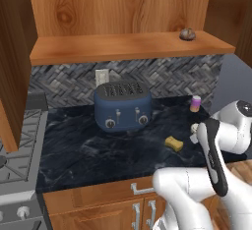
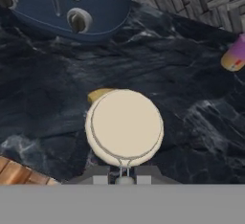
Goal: Pick the sponge and dish brush from the cabinet and place them on the counter.
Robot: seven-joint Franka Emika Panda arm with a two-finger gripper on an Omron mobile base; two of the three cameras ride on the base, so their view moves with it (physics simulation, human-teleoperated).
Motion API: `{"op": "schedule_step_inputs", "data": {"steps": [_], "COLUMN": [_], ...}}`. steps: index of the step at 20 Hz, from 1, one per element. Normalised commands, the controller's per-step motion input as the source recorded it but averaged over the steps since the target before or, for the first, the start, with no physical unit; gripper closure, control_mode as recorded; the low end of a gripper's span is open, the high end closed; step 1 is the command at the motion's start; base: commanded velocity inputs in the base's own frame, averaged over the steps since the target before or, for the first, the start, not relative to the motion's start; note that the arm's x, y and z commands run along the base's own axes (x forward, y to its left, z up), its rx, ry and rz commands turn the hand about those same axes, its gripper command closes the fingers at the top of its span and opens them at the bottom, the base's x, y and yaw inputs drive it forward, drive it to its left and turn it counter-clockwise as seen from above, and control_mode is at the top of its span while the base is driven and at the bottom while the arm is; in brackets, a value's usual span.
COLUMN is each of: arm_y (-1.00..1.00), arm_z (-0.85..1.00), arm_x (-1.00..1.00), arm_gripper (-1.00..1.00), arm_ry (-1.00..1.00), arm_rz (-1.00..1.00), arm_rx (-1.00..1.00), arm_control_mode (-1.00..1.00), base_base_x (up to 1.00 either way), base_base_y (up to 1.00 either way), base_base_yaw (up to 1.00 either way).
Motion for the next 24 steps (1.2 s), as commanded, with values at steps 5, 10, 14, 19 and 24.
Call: {"op": "schedule_step_inputs", "data": {"steps": [5, 10, 14, 19, 24], "arm_y": [-0.16, -0.12, -0.11, -0.05, -0.01], "arm_z": [-0.3, -0.26, -0.31, -0.28, -0.17], "arm_x": [0.35, 0.33, 0.23, 0.18, 0.15], "arm_gripper": [1.0, 1.0, 1.0, 1.0, 1.0], "arm_ry": [-0.03, -0.04, -0.01, 0.03, 0.1], "arm_rz": [-0.01, 0.0, 0.0, 0.0, 0.0], "arm_rx": [-0.02, -0.02, -0.03, -0.04, -0.04], "arm_control_mode": [-1.0, -1.0, -1.0, -1.0, -1.0], "base_base_x": [0.0, 0.0, 0.0, 0.0, 0.0], "base_base_y": [0.0, 0.0, 0.0, 0.0, 0.0], "base_base_yaw": [0.0, 0.0, 0.0, 0.0, 0.0]}}
